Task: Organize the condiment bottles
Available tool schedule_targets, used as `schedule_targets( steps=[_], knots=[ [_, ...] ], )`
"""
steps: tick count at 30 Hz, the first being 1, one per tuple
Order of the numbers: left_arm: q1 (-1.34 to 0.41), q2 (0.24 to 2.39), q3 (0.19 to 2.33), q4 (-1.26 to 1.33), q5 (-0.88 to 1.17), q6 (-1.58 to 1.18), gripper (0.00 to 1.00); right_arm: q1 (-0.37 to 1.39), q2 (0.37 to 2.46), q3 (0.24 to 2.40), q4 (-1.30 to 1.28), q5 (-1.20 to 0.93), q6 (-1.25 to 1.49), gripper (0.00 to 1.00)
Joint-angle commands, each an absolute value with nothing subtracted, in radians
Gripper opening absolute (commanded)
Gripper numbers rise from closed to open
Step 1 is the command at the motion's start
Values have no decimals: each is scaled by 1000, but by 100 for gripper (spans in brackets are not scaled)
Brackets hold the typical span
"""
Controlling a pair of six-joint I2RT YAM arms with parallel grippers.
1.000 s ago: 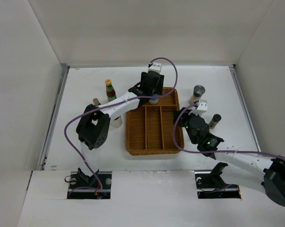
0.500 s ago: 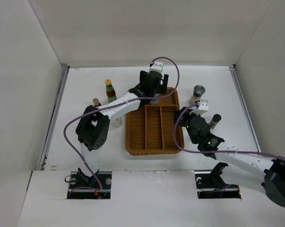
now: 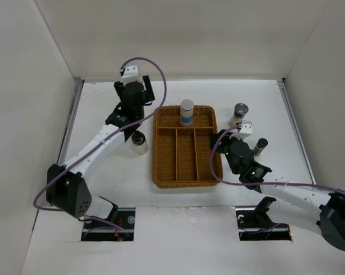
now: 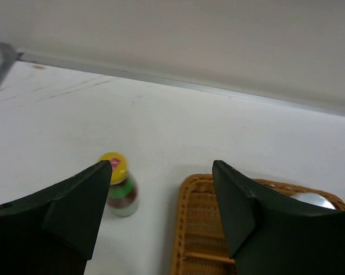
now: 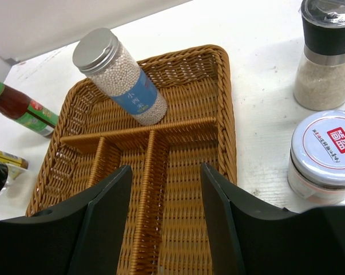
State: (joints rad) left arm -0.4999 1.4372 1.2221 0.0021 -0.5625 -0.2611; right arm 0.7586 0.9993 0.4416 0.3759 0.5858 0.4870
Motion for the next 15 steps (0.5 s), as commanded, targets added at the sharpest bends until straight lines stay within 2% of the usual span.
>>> schedule_targets(
  steps=[1, 4, 15],
  knots=[
    [-444, 1358, 1138, 5, -612, -290, 68, 754, 1017, 446, 433, 572, 498, 58],
    [-407, 1348, 1121, -26, -601, -305, 66, 754, 1026, 454, 433, 561, 492, 58],
    [-326, 1535, 1204, -18, -500, -311, 63, 766, 1046, 463, 443, 523, 488, 59]
  ],
)
